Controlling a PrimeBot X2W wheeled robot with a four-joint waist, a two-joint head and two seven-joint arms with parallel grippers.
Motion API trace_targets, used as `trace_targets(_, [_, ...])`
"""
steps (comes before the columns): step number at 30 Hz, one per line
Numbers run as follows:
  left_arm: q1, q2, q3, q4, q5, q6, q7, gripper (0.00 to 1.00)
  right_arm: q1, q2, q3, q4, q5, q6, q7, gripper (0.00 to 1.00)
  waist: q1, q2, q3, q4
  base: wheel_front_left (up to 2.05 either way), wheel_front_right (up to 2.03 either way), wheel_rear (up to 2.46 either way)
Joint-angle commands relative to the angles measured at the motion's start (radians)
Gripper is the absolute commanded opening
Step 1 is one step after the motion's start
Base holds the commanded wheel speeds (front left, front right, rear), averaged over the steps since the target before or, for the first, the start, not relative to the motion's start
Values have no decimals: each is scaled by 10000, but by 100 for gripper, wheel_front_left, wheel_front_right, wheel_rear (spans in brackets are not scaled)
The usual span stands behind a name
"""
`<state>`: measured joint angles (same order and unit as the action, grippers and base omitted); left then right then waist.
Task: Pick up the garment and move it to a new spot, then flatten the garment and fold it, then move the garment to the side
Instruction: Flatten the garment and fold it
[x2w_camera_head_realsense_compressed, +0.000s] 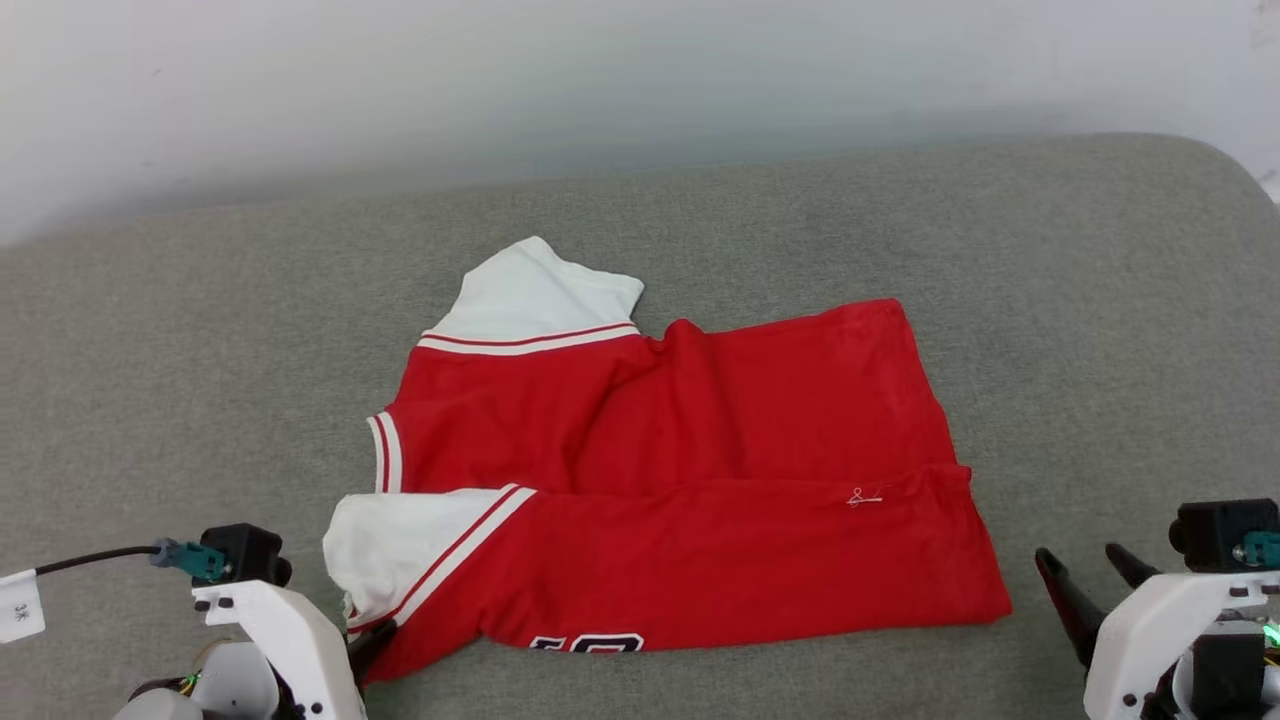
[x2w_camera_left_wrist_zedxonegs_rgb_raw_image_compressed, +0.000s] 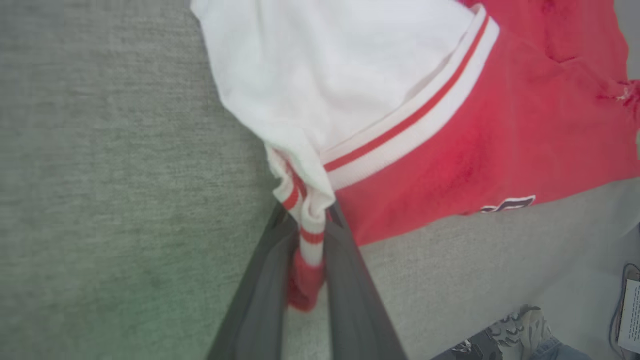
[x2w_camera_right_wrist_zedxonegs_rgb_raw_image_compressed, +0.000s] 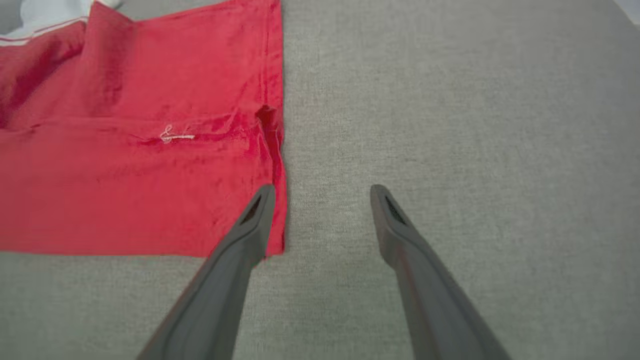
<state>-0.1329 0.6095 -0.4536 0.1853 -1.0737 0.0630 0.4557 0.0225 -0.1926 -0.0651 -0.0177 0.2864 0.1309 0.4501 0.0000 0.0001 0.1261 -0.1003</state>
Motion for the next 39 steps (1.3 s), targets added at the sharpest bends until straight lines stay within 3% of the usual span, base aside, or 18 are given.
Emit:
trace_targets(1, [57, 27, -8, -148, 133, 86, -64, 0, -201, -116, 48, 75, 96, -3, 345, 100, 0, -1, -29, 137, 0, 0, 0])
trace_targets(7, [-88, 363, 105, -1391, 525, 333, -270, 0, -861, -617, 431, 775, 794, -5, 2532, 100, 0, -1, 359, 625, 0, 0, 0])
trace_targets(15, [-233, 487, 28, -2443, 865, 668, -227, 0, -1744, -385, 1022, 2513, 1454, -5, 3452, 100, 0, -1, 961, 1031, 0, 0, 0])
trace_targets(16, [-186, 474, 19, -2481, 870, 703, -224, 0, -1756, -315, 1152, 2725, 1510, -2, 3598, 62, 0, -1, 981, 1041, 0, 0, 0])
trace_targets(18, [-124, 456, 23, -2534, 866, 751, -250, 0, -1792, -186, 1324, 2985, 1701, 1, 3726, 12, 0, -1, 998, 1043, 0, 0, 0])
trace_targets(19, [-86, 441, 39, -2530, 845, 771, -278, 0, -1849, -175, 1382, 3026, 1765, 12, 3697, 0, 0, -1, 973, 1029, 0, 0, 0])
trace_targets(33, [1119, 355, 76, -2681, 667, 1192, -701, 0, -1465, -1070, 1715, 1862, 2260, -5, 3373, 0, 0, -1, -923, 827, 0, 0, 0])
trace_targets(39, [2160, 469, 87, -2989, 432, 1582, -673, 0, -576, -1000, 1428, 1392, 2292, -5, 3674, 0, 0, -1, -1568, 807, 0, 0, 0])
